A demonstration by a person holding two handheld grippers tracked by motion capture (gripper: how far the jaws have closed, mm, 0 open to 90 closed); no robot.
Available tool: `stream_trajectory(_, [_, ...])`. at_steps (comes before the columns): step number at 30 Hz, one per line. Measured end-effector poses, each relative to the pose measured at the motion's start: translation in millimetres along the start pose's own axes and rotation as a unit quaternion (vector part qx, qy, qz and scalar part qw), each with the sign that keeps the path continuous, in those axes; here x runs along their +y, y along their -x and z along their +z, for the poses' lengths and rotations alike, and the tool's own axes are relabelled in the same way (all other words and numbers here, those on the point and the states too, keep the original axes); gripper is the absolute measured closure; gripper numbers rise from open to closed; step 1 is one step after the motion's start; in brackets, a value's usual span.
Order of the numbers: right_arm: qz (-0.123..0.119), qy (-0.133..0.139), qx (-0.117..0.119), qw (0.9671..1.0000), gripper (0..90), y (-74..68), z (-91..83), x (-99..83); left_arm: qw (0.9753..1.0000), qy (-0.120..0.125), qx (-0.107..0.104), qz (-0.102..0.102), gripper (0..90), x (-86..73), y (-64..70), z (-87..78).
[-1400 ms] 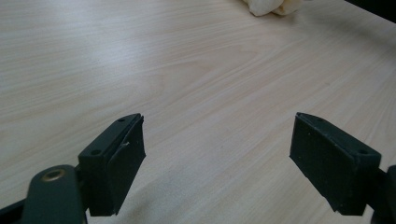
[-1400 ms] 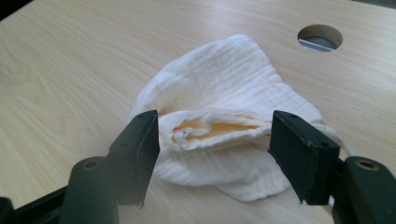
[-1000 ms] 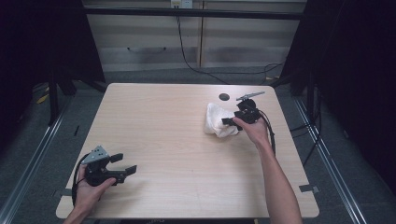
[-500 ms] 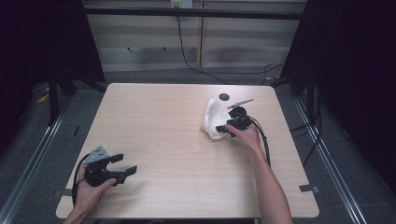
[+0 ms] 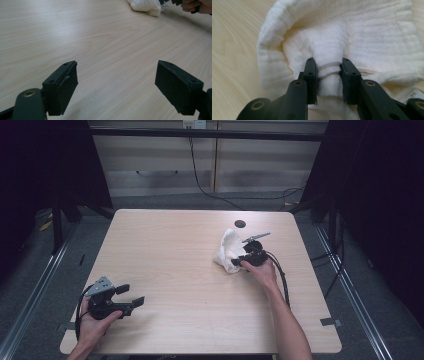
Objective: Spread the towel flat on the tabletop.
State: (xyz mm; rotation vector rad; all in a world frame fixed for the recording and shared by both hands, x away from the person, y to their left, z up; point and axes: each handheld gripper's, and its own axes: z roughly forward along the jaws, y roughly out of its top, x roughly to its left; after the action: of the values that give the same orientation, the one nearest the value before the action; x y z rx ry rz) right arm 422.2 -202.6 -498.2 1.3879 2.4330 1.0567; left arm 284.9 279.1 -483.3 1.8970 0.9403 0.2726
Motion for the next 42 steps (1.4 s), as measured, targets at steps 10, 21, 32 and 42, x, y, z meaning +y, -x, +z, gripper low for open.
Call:
stream_trajectory(10, [-0.03, 0.01, 0.018, 0.9993, 70.7, -32.2, -4.3, -17.8, 0.9999, -0.006, 0.009, 0.007, 21.1, 1.0, 3.5, 3.2])
stream_trajectory(21, [-0.065, 0.006, 0.046, 0.9968, 70.7, -73.3, -12.1, -39.5, 0.9995, -0.026, 0.001, 0.02, 26.9, 3.0, 12.6, 10.8])
stream_trajectory(32, [-0.083, 0.016, 0.074, 0.9936, 70.6, -111.1, -20.4, -64.2, 0.9993, -0.031, -0.012, 0.017, 29.1, 4.5, 13.3, 13.6])
stream_trajectory(42, [-0.095, 0.017, 0.087, 0.9915, 65.1, -134.4, -23.1, -74.5, 0.9985, -0.039, -0.021, 0.033, 31.2, 10.2, 20.2, 18.9])
